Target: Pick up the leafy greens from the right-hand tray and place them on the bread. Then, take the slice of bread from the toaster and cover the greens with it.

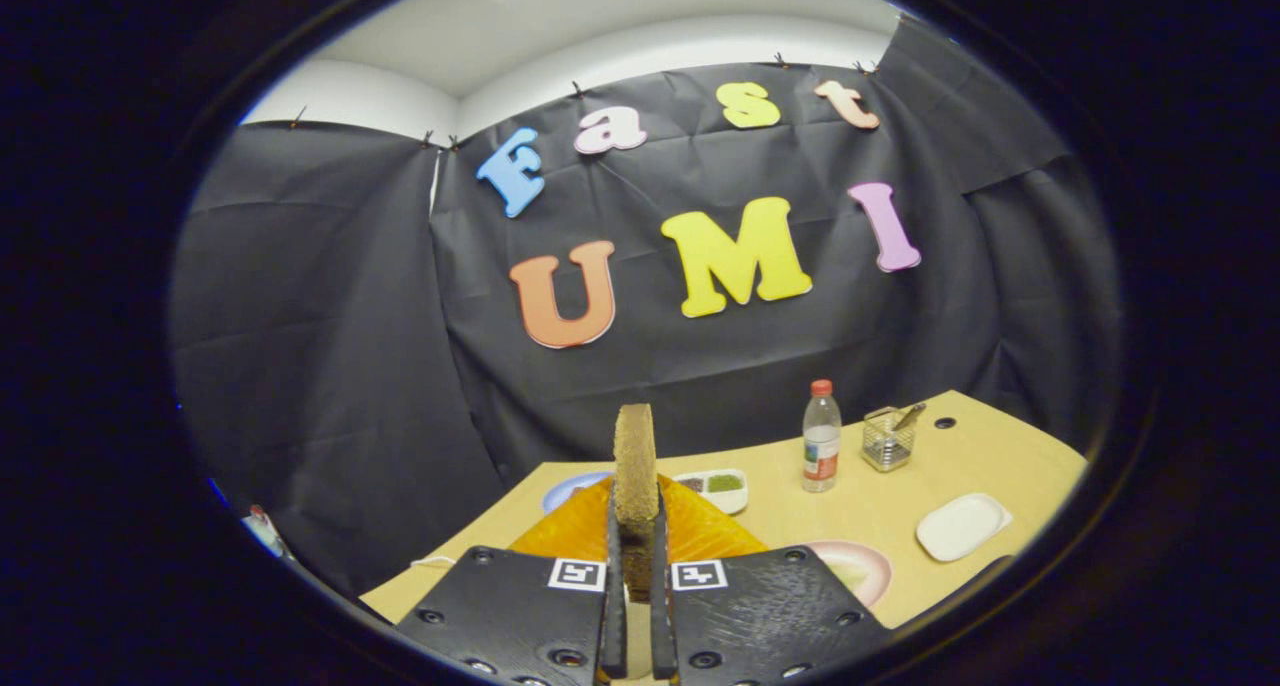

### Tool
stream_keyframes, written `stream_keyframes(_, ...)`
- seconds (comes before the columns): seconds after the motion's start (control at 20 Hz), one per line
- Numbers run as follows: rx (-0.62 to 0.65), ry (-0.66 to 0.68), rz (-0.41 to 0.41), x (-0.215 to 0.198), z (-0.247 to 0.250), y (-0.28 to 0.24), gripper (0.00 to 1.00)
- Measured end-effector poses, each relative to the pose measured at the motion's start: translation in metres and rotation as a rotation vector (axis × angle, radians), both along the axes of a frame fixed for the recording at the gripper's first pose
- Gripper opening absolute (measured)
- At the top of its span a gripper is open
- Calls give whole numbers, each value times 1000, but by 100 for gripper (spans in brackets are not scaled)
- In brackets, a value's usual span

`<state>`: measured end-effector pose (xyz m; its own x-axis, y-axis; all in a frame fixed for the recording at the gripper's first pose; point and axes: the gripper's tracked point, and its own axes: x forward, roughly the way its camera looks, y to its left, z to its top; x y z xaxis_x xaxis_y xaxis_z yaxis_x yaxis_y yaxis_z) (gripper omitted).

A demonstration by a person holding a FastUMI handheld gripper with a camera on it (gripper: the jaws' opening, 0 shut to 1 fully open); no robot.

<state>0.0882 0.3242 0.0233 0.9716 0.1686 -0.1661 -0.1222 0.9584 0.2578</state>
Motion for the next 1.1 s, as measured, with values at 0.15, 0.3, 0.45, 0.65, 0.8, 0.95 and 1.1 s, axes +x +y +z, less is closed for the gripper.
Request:
stream_keyframes(0.15, 19, 66, -17, 12, -38, -29, 9)
stream_keyframes(0.3, 50, 133, -29, 20, -82, -50, 9)
stream_keyframes(0.45, 65, 189, -15, 23, -120, -54, 9)
stream_keyframes(0.65, 101, 231, 13, 26, -149, -49, 9)
stream_keyframes(0.8, 129, 259, 19, 27, -163, -52, 9)
stream_keyframes(0.95, 141, 272, 16, 28, -170, -62, 9)
stream_keyframes(1.1, 156, 296, 19, 30, -182, -72, 11)
